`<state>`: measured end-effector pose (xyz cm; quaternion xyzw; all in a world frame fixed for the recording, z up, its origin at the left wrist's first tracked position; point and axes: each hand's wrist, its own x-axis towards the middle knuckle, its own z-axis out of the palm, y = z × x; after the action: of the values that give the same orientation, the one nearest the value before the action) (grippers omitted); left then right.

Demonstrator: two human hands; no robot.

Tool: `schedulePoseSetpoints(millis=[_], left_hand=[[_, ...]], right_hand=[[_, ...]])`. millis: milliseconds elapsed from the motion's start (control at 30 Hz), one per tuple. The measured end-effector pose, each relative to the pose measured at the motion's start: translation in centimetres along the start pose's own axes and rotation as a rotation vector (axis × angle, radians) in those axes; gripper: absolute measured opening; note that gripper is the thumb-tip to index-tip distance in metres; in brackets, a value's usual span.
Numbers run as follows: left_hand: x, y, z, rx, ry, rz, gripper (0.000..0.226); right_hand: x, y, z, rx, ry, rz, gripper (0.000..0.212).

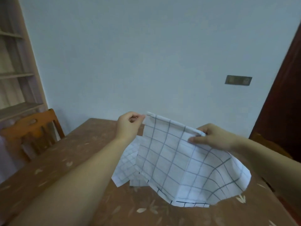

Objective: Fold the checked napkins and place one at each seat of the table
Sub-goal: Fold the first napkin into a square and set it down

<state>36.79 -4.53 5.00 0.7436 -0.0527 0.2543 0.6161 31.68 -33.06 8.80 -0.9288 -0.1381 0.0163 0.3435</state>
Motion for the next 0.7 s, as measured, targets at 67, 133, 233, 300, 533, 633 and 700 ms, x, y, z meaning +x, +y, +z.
schedulePoseSetpoints(millis=[67, 133, 233, 300, 533, 633, 700], left_hand=[[-1.1, 1.7, 0.7, -0.076, -0.071, -0.067, 0.015], [-2.5, 3.4, 2.1, -0.089, -0.231, -0.191, 0.032], [-5.2, 5.2, 4.7, -0.106, -0.409, -0.289, 0.064], [-7.3, 6.2, 6.4, -0.180, -0.452, -0.269, 0.033], [-14.8, 12.3, 12.4, -0.108, -0.407, -0.132, 0.019], [-17.9, 15.0, 14.2, -0.030, -0.502, -0.060, 0.014], [-19.3, 16.5, 15.0, 0.014, -0.569, -0.014, 0.008]], right_hand=[[-2.0, 0.7, -1.1, -0.004, -0.019, 0.012, 0.043], [-4.1, 1.4, -2.0, 0.025, -0.029, 0.023, 0.042], [-7.6, 2.6, -3.1, 0.078, -0.038, 0.003, 0.042], [-10.2, 4.0, -3.9, 0.060, -0.024, 0.019, 0.045], [-19.5, 8.2, -5.7, -0.071, -0.092, 0.068, 0.025], [-21.2, 7.2, -6.1, -0.002, -0.022, -0.043, 0.021], [-22.0, 5.6, -6.5, 0.074, 0.068, -0.118, 0.020]])
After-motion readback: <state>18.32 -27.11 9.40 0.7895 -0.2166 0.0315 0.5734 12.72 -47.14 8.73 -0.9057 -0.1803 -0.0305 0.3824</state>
